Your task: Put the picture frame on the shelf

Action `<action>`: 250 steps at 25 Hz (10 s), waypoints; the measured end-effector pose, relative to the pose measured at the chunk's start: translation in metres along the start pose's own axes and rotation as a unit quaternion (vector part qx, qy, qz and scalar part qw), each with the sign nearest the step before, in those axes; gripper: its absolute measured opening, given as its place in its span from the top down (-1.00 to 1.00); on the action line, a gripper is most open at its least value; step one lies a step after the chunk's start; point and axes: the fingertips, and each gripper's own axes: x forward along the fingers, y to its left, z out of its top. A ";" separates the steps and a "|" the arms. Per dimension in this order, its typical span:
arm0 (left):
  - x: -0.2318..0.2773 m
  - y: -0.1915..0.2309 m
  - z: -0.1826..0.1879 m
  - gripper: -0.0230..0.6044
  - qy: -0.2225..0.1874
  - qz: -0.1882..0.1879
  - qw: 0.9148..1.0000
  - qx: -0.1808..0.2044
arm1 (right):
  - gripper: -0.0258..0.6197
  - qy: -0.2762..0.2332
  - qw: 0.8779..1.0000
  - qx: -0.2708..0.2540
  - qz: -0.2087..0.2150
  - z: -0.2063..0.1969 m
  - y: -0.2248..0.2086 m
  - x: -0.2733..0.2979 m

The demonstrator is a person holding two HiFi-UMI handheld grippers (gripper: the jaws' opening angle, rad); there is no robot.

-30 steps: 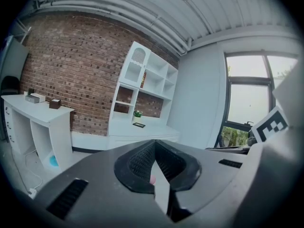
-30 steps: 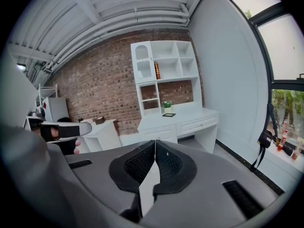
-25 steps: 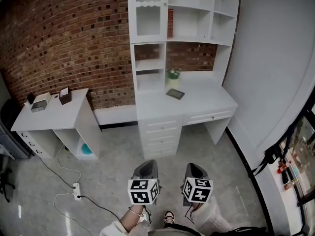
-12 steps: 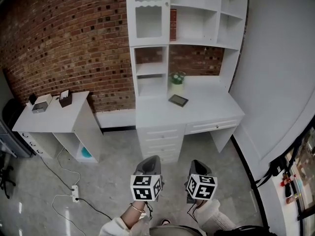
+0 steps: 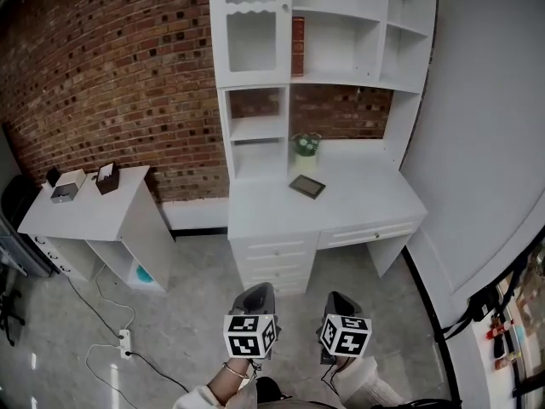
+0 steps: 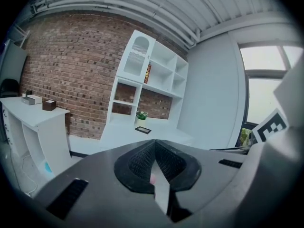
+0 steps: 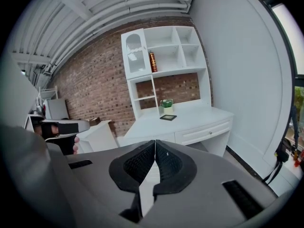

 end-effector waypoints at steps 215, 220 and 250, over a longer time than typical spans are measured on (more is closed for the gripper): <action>0.515 0.036 0.260 0.91 -0.056 -0.100 0.992 0.051 | 0.70 -0.095 0.993 -0.024 0.059 0.409 -0.161 0.435; 0.524 0.020 0.313 0.91 -0.082 -0.124 0.987 0.062 | 0.70 -0.147 0.988 -0.019 0.045 0.463 -0.165 0.417; 0.576 -0.005 0.493 0.91 -0.165 -0.103 0.973 0.125 | 0.70 -0.224 0.972 -0.015 0.067 0.662 -0.163 0.454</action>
